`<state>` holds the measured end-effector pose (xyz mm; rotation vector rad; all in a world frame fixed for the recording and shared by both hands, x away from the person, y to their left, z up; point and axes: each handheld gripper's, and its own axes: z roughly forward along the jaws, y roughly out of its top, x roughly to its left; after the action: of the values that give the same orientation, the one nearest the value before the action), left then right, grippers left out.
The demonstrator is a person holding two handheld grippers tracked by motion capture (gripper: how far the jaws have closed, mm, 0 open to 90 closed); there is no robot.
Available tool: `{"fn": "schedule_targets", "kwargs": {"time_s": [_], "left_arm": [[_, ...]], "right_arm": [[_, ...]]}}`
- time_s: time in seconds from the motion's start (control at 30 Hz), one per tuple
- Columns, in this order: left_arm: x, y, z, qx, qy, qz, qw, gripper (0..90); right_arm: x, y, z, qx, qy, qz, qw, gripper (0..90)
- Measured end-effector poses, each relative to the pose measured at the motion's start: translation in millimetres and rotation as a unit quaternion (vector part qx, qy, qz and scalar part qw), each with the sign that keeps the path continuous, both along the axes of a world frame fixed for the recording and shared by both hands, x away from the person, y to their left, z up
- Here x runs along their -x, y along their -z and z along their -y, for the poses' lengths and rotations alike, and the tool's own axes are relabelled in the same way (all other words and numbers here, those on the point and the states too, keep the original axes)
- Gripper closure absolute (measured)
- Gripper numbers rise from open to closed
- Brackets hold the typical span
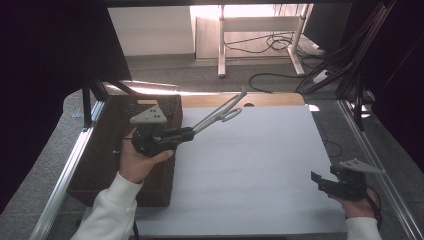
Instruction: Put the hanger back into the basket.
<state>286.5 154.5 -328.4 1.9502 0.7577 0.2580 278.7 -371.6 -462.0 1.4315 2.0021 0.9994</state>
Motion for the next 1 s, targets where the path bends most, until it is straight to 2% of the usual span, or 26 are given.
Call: {"fn": "schedule_targets", "kwargs": {"time_s": [0.33,0.7,1.0], "left_arm": [[4.7,0.6,-30.4,0.016,-0.025,0.002,0.9996,82.1],[10.3,2.4,-57.1,0.025,-0.045,0.005,0.9986,82.1],[16.6,6.2,-84.3,0.035,-0.071,0.006,0.9968,82.1]], "right_arm": [[-0.1,0.3,-0.1,0.001,-0.001,-0.001,1.0000,26.0],[-0.3,1.2,-1.3,0.003,-0.002,-0.001,1.0000,26.0],[-0.2,1.0,-2.3,0.003,-0.004,-0.004,1.0000,25.9]]}}
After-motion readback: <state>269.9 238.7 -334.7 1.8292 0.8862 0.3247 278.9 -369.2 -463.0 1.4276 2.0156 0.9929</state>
